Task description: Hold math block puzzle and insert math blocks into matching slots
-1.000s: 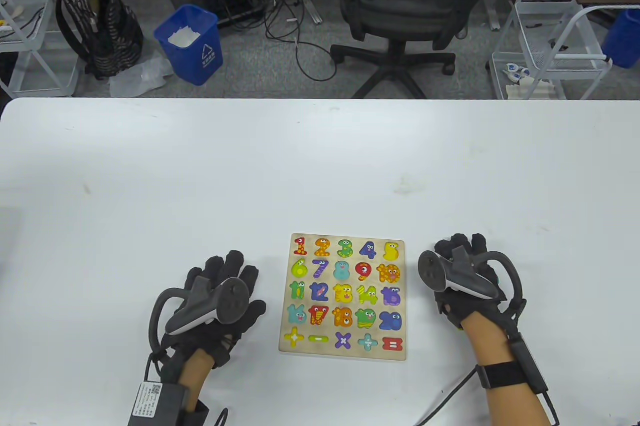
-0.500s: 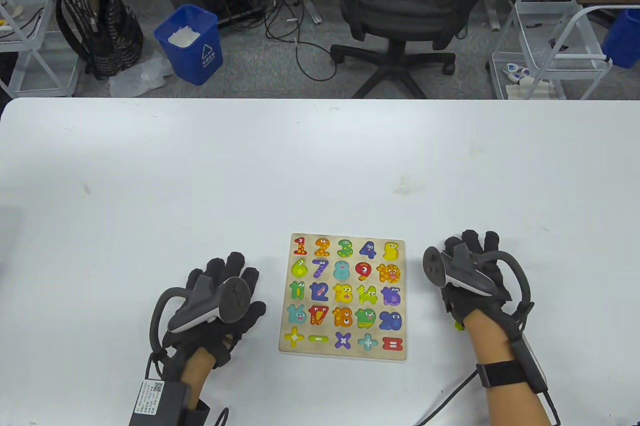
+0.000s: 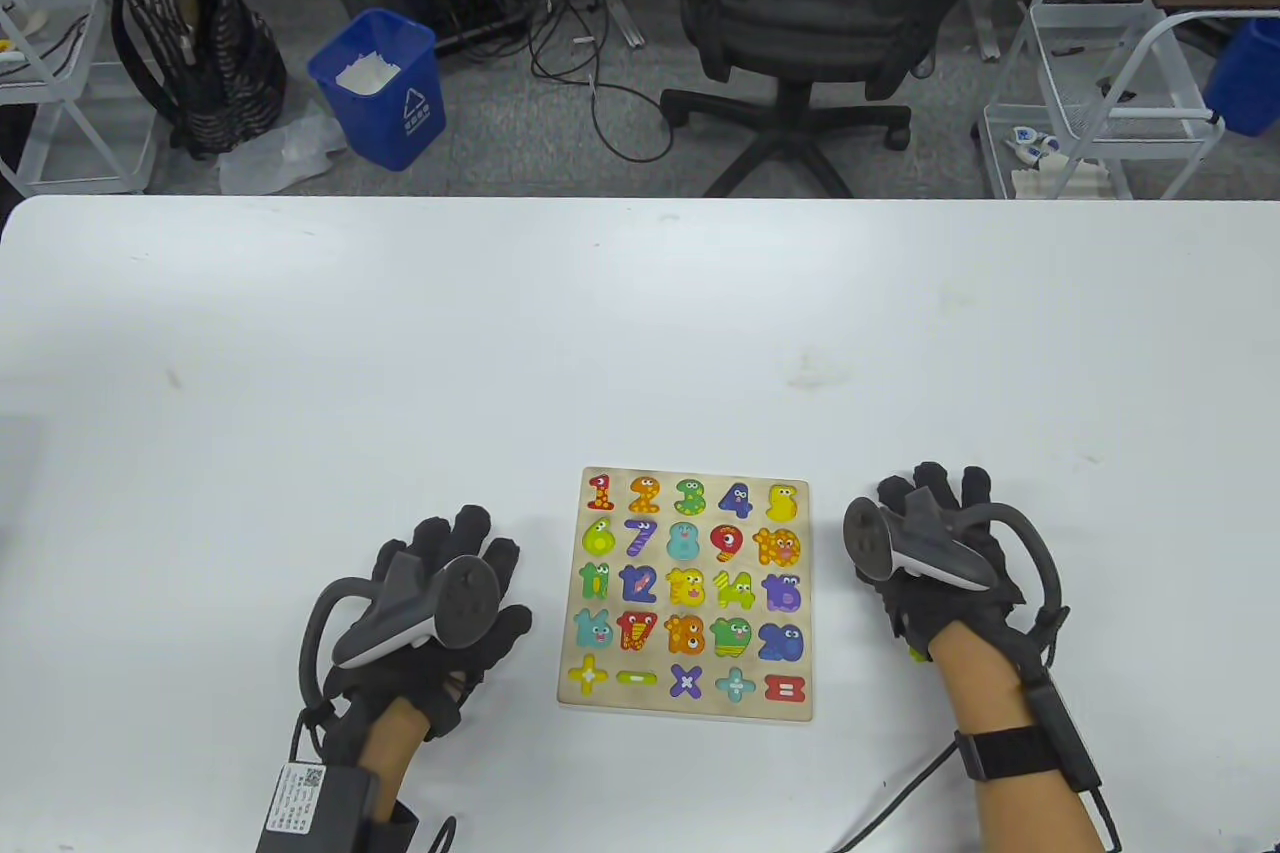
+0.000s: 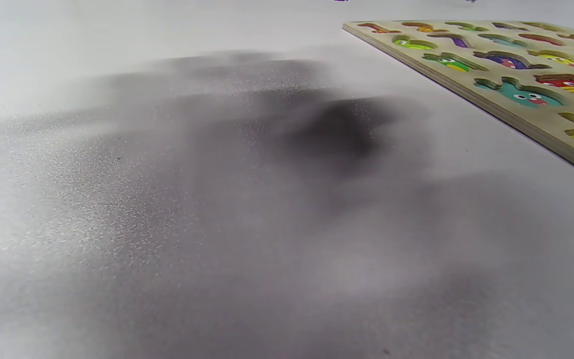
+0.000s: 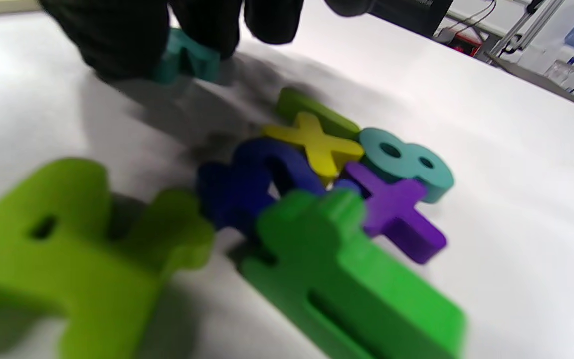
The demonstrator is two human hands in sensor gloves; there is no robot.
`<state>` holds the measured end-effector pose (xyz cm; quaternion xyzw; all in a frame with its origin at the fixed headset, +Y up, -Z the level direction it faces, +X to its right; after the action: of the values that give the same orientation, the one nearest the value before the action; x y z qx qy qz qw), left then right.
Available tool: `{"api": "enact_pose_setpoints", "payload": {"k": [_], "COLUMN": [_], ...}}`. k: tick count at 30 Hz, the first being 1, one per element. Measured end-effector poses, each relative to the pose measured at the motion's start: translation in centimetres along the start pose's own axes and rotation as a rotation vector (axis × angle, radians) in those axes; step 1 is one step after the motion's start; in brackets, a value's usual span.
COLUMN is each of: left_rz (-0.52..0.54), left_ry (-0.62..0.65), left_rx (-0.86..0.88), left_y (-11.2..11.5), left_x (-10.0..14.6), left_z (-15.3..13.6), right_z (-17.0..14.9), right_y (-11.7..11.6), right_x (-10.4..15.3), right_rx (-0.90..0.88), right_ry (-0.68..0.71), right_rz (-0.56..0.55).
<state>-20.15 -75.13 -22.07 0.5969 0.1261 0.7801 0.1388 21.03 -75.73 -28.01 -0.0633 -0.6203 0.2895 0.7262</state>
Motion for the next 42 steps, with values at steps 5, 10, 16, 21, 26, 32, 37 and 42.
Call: {"api": "enact_pose_setpoints", "payload": {"k": [5,10,16,21,26,32,37,42], "left_rz": [-0.006,-0.004,-0.021,-0.018,0.009,0.002,0.009,0.011], "left_ry": [0.006,0.014,0.014,0.024,0.022,0.012,0.014,0.01], "left_rx": [0.017,0.037,0.034,0.071,0.069,0.055,0.056,0.061], "left_y": [0.1,0.0,0.3,0.4,0.2,0.2,0.2,0.2], "left_x": [0.0,0.0,-0.1,-0.1,0.0,0.0,0.2,0.2], "left_z": [-0.1,0.0,0.0,0.1,-0.1,-0.2,-0.2,-0.3], "right_z": [-1.3,-4.9,-3.8,-1.1,-0.4,-1.0,-0.6,0.0], "right_y": [-0.5,-0.3,-0.9,-0.8,-0.7,-1.0,-0.5,-0.3], "right_x": [0.4,1.4,0.5,-0.4,-0.3,-0.1,-0.1,-0.1], "right_rx": [-0.082,-0.338,-0.295,-0.092,-0.109,-0.142,-0.099,-0.105], "right_ry": [-0.003,-0.084,-0.085,-0.094,-0.045,-0.031,-0.048,-0.022], "right_rz": [0.066,-0.069,-0.029,-0.007,0.064,-0.004,-0.103,-0.099]}}
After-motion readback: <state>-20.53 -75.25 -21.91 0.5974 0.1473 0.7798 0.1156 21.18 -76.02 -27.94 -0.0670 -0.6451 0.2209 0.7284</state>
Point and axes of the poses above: the tracker on the back of each hand, its own z axis roughly to the thumb side, its own x axis roughly from the fingertips to the wrist, y = z × x, the point moved 3 cm from there along -x, roughly from the wrist to the fingertips, and after that the axes turned 5 degrees about z, right-handed, at the moved point
